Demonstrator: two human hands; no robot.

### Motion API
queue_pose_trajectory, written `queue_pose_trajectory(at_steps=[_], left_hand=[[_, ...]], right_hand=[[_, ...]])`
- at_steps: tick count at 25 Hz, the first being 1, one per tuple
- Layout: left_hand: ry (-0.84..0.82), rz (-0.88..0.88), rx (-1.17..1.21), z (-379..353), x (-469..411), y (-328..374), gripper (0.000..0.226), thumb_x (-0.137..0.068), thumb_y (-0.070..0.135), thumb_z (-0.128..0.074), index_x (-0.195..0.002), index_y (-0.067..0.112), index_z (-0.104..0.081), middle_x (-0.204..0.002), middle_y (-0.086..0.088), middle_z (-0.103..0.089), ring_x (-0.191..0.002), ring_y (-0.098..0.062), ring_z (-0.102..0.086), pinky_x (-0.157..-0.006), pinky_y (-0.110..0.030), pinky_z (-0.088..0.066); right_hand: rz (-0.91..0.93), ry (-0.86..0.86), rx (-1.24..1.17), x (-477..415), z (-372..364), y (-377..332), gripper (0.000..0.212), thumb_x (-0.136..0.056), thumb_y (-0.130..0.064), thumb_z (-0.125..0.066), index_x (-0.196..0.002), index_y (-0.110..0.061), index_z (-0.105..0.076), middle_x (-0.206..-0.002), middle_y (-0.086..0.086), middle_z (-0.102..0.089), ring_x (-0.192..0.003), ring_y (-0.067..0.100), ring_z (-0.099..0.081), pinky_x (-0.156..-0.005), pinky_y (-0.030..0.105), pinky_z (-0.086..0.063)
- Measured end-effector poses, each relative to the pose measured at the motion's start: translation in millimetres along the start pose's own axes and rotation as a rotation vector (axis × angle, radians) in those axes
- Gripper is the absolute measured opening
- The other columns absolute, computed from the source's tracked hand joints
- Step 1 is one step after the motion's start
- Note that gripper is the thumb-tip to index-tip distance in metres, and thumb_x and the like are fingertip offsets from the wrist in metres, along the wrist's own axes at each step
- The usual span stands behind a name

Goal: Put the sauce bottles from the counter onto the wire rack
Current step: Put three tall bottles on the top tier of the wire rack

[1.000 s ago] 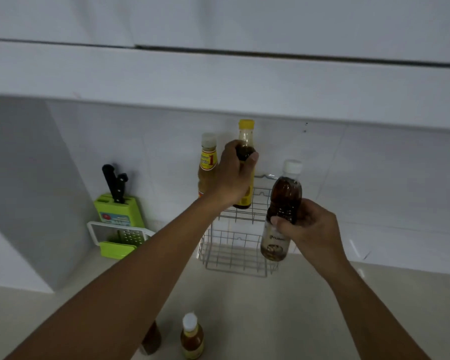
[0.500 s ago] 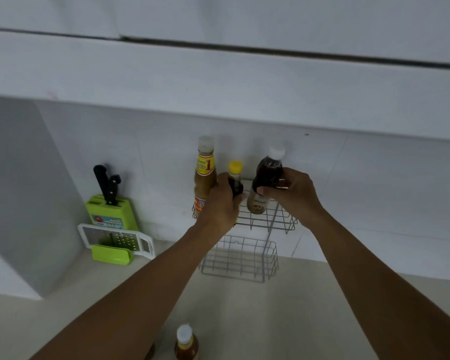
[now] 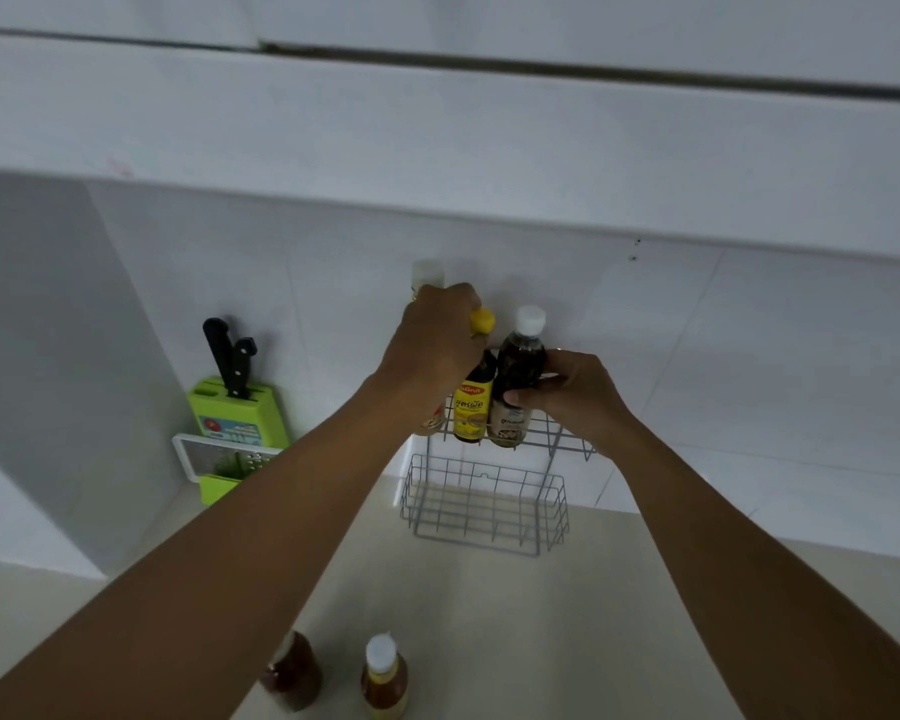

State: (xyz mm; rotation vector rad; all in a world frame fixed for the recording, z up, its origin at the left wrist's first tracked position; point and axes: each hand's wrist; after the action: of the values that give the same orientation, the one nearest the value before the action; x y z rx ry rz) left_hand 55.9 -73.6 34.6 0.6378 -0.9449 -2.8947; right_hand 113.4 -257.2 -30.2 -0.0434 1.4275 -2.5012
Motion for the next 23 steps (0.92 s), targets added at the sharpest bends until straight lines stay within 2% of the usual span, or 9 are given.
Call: queue_pose_trajectory(at_steps=[3,5,7,10,12,15,18,21,23], left_hand=[[-0.031,-0.004,-0.092,6.2,-3.4,0.9,0.031,-0.085,0.022,-0.072,-0.113,0.014,-0.061,-0.110,-0.015,-0.055,-0.098,-0.030,-0.059,-0.073,-0.034,-0.047],[-0.038,-0.010,-0.144,9.6,-3.6,2.3,0.032,-0.084,0.021,-0.071,-0.113,0.011,-0.060,-0.113,-0.016,-0.053,-0.101,-0.032,-0.057,-0.074,-0.035,-0.046],[-0.047,-0.017,-0.163,12.7,-1.2,4.3,0.033,-0.085,0.021,-0.071,-0.113,0.010,-0.060,-0.115,-0.017,-0.052,-0.102,-0.032,-0.057,-0.075,-0.035,-0.045],[-0.063,-0.019,-0.140,13.0,1.2,3.6,0.034,-0.086,0.020,-0.070,-0.116,0.008,-0.058,-0.116,-0.017,-0.052,-0.102,-0.033,-0.058,-0.078,-0.036,-0.049],[-0.060,-0.026,-0.131,12.9,3.1,3.5,0.034,-0.087,0.019,-0.069,-0.118,0.008,-0.058,-0.117,-0.018,-0.052,-0.103,-0.034,-0.059,-0.081,-0.038,-0.051],[-0.094,-0.033,-0.082,17.7,9.1,0.5,0.042,-0.089,0.023,-0.068,-0.127,0.012,-0.055,-0.121,-0.017,-0.052,-0.106,-0.033,-0.059,-0.085,-0.038,-0.051],[-0.129,-0.101,0.027,34.2,20.7,-6.1,0.050,-0.088,0.034,-0.065,-0.135,0.026,-0.049,-0.110,-0.012,-0.061,-0.095,-0.025,-0.064,-0.086,-0.035,-0.055],[-0.120,-0.235,0.167,63.3,42.8,-25.5,0.034,-0.089,0.028,-0.067,-0.122,0.023,-0.062,-0.080,-0.004,-0.072,-0.070,-0.017,-0.069,-0.075,-0.029,-0.058],[-0.133,-0.239,0.243,80.0,62.2,-55.8,0.026,-0.090,0.022,-0.067,-0.116,0.021,-0.067,-0.076,-0.004,-0.072,-0.065,-0.018,-0.069,-0.070,-0.024,-0.057]], right_hand=[[-0.009,0.006,0.019,2.1,-5.3,-5.3,0.056,-0.058,-0.030,-0.093,-0.110,-0.024,-0.075,-0.104,-0.007,-0.078,-0.095,0.012,-0.074,-0.095,0.046,-0.057],[0.000,0.002,0.036,4.3,-8.3,-9.1,0.056,-0.063,-0.026,-0.093,-0.114,-0.020,-0.073,-0.107,-0.004,-0.077,-0.097,0.014,-0.072,-0.094,0.042,-0.056],[0.012,-0.004,0.056,5.0,-8.5,-9.8,0.051,-0.069,-0.020,-0.091,-0.115,-0.015,-0.072,-0.107,-0.002,-0.076,-0.091,0.011,-0.070,-0.086,0.029,-0.055],[0.020,-0.043,0.083,10.8,-6.3,-10.0,0.038,-0.075,-0.015,-0.087,-0.111,-0.011,-0.074,-0.096,-0.005,-0.072,-0.079,-0.008,-0.062,-0.067,0.009,-0.047],[0.006,-0.046,0.060,15.5,-7.1,-10.1,0.039,-0.077,-0.010,-0.085,-0.113,-0.008,-0.073,-0.098,-0.004,-0.072,-0.084,-0.006,-0.065,-0.076,0.016,-0.051],[-0.032,-0.030,-0.029,24.8,-11.6,-13.1,0.048,-0.077,-0.002,-0.083,-0.122,-0.008,-0.067,-0.108,-0.002,-0.070,-0.109,0.017,-0.069,-0.092,0.027,-0.052],[-0.034,0.109,-0.112,35.5,-18.0,-12.8,0.067,-0.079,-0.005,-0.082,-0.140,-0.013,-0.053,-0.121,0.004,-0.068,-0.115,0.020,-0.066,-0.099,0.031,-0.053],[0.031,0.367,-0.092,57.2,-27.3,-23.0,0.052,-0.087,-0.008,-0.069,-0.136,-0.017,-0.055,-0.107,0.002,-0.072,-0.090,0.006,-0.069,-0.075,0.002,-0.048],[0.105,0.425,-0.061,74.9,-39.2,-33.3,0.038,-0.088,-0.003,-0.062,-0.124,-0.016,-0.064,-0.098,0.003,-0.074,-0.079,0.005,-0.068,-0.066,-0.001,-0.045]])
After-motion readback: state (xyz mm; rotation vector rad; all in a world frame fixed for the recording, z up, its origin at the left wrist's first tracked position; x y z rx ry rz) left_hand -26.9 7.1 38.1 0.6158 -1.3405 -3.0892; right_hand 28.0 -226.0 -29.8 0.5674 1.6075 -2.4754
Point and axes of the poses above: each hand's wrist, its own x-axis away from the middle knuckle, its own z-axis out of the back of the hand, y = z × x
